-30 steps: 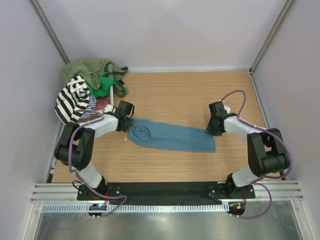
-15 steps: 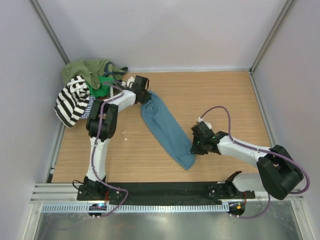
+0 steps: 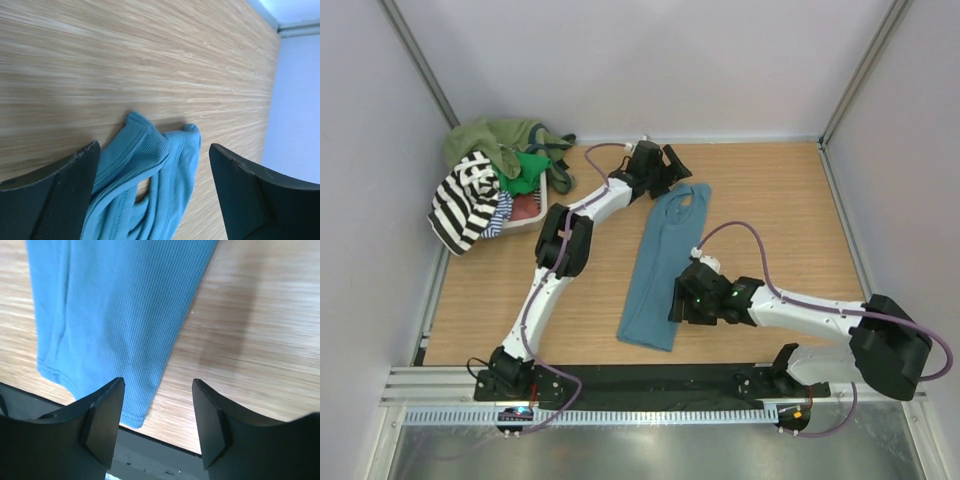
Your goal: Fold and stack the tank tops
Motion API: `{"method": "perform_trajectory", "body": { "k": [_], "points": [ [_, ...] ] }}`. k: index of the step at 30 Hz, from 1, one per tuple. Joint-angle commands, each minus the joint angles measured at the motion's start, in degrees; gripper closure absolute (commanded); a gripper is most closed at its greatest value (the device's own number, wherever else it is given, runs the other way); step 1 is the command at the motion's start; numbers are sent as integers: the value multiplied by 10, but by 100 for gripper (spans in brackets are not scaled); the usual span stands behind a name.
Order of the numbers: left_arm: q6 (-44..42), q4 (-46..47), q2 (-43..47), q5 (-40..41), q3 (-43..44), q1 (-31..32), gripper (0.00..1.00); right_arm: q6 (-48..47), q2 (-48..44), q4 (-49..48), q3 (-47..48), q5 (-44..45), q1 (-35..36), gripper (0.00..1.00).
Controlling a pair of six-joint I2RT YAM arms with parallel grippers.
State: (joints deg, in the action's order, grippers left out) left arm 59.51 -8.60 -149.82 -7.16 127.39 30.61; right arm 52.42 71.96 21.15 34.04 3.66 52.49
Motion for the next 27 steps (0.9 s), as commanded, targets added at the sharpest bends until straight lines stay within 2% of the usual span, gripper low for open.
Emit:
{"method": "perform_trajectory", "body": {
  "k": [1, 7, 9, 13, 16, 18, 22, 27],
  "points": [
    [-57, -2, 79, 0, -31, -34, 9, -28, -43, 47, 49, 75, -24, 36],
    [-129, -43, 213, 3, -112, -49, 8, -102, -6, 37, 90, 33, -161, 41],
    [-149, -59, 264, 15, -160, -49, 8, -130, 24, 29, 116, 32, -187, 43],
    [-163, -58, 346, 15, -272, -49, 10, -158, 83, 4, 157, 8, -255, 50],
    [-161, -51, 394, 7, -392, -49, 12, -162, 131, -24, 182, -25, -307, 50],
    [-160, -45, 442, 8, -442, -49, 13, -162, 157, -54, 198, -60, -338, 51],
    [-149, -10, 529, 11, -596, -49, 13, -164, 229, -81, 240, -104, -361, 51],
    [-148, 13, 618, 10, -703, -49, 13, -159, 331, -107, 302, -148, -377, 52]
  ]
}}
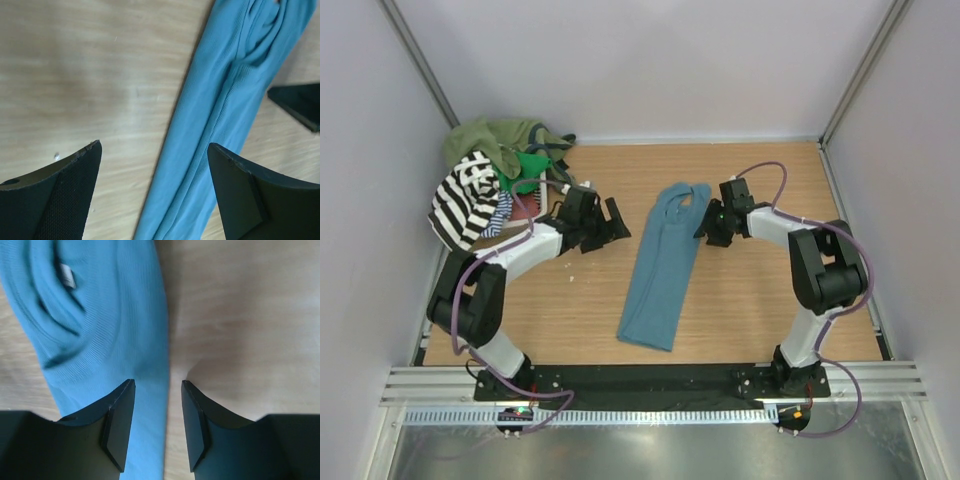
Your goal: Fold and stack the tank tops
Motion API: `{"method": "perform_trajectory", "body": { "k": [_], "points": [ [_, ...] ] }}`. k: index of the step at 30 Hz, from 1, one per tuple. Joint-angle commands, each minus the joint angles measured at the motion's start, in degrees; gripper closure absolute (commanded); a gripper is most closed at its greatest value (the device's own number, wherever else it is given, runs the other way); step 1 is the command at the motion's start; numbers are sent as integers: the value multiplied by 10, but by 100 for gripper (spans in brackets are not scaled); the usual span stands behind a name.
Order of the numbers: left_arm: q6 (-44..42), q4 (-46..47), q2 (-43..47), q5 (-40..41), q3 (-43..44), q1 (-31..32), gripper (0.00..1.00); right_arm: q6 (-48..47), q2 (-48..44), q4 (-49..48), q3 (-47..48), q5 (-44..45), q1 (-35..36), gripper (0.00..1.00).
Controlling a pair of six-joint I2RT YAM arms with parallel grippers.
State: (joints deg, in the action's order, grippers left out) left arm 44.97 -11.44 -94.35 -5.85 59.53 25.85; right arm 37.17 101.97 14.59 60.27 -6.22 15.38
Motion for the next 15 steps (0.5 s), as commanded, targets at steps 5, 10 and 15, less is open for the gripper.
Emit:
{"method": "perform_trajectory", "body": {
  "k": [5, 10, 15],
  "points": [
    [-11, 42, 121, -8, -112, -1, 14, 4, 89, -39, 107, -43, -10, 53],
    [-23, 48, 195, -5, -178, 1, 14, 9, 164, -22, 186, -43, -15, 81],
    [-34, 48, 251, 14, -212, 1, 13, 2, 234, 11, 315, -44, -16, 87]
  ]
}}
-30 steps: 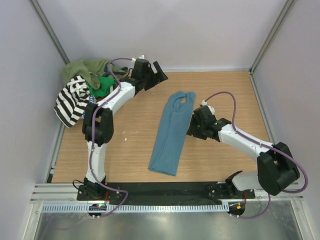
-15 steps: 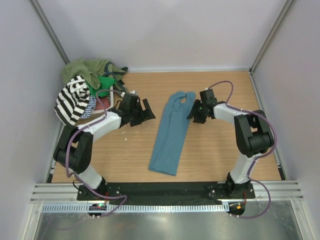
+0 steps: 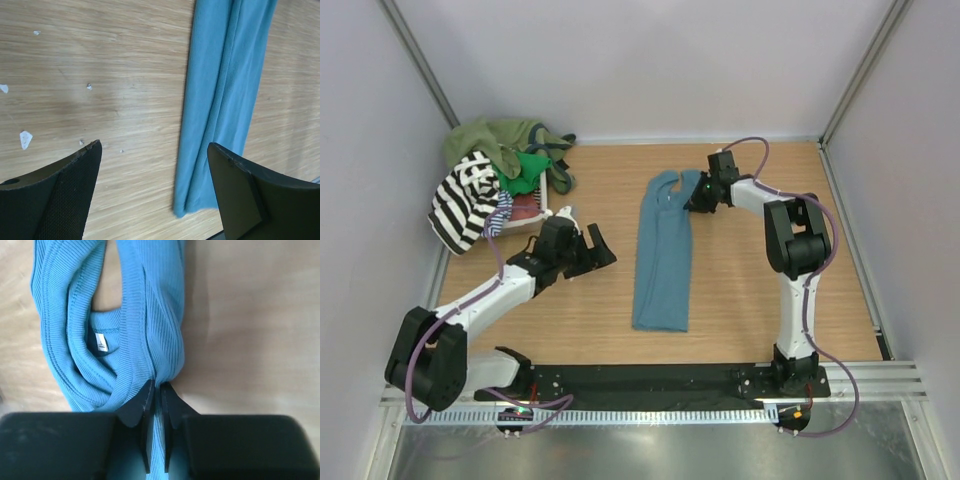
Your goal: Fold and stack the tank tops
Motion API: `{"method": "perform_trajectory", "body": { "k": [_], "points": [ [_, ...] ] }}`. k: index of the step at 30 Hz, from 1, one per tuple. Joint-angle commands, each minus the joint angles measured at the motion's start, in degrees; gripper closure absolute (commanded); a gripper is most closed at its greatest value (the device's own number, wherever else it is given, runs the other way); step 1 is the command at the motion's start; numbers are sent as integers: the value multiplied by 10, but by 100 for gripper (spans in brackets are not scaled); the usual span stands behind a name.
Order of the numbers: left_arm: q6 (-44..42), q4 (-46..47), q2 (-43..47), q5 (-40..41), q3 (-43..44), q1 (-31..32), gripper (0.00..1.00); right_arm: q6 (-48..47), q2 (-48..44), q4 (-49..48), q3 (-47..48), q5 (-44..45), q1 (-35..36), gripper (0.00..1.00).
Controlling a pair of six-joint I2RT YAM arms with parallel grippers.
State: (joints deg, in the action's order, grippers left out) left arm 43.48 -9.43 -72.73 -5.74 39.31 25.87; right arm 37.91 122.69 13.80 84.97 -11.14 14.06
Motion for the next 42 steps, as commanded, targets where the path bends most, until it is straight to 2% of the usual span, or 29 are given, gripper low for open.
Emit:
{"method": "perform_trajectory", "body": {
  "k": [1, 2, 3, 6, 10, 13, 15, 18, 23, 28, 35, 42],
  "points": [
    [-21, 28, 42, 17, -13, 1, 13, -8, 39, 30, 88, 8, -4, 83],
    [-23, 27, 50, 22, -15, 1, 12, -10, 53, 44, 122, 18, -4, 71],
    [-24, 21, 55, 27, -15, 1, 9, -13, 61, 52, 136, 22, -4, 64],
    [-29, 8, 67, 43, -15, 0, 2, -26, 53, 73, 152, 31, -5, 50],
    [14, -32, 81, 124, -21, -5, 1, -42, -33, 39, 58, 38, -6, 48],
    [18, -15, 79, 96, -32, -12, 0, -47, -133, 2, -62, 35, -6, 48],
    [17, 23, 79, 29, -42, -12, 0, -52, -203, -11, -146, 16, -4, 50],
    [13, 57, 86, -25, -68, -2, 1, -64, -267, -5, -241, -1, 3, 55],
    [-2, 69, 92, -13, -79, 51, 8, -75, -408, 10, -378, -7, 44, 56],
    [24, 92, 58, -4, -88, 117, 26, -48, -486, 18, -455, 4, 117, 54],
    [79, 110, 22, 27, -92, 201, 32, -14, -540, 58, -502, 46, 206, 52],
    [114, 114, -10, 52, -103, 231, 42, -2, -552, 73, -523, 72, 226, 55]
  ]
}}
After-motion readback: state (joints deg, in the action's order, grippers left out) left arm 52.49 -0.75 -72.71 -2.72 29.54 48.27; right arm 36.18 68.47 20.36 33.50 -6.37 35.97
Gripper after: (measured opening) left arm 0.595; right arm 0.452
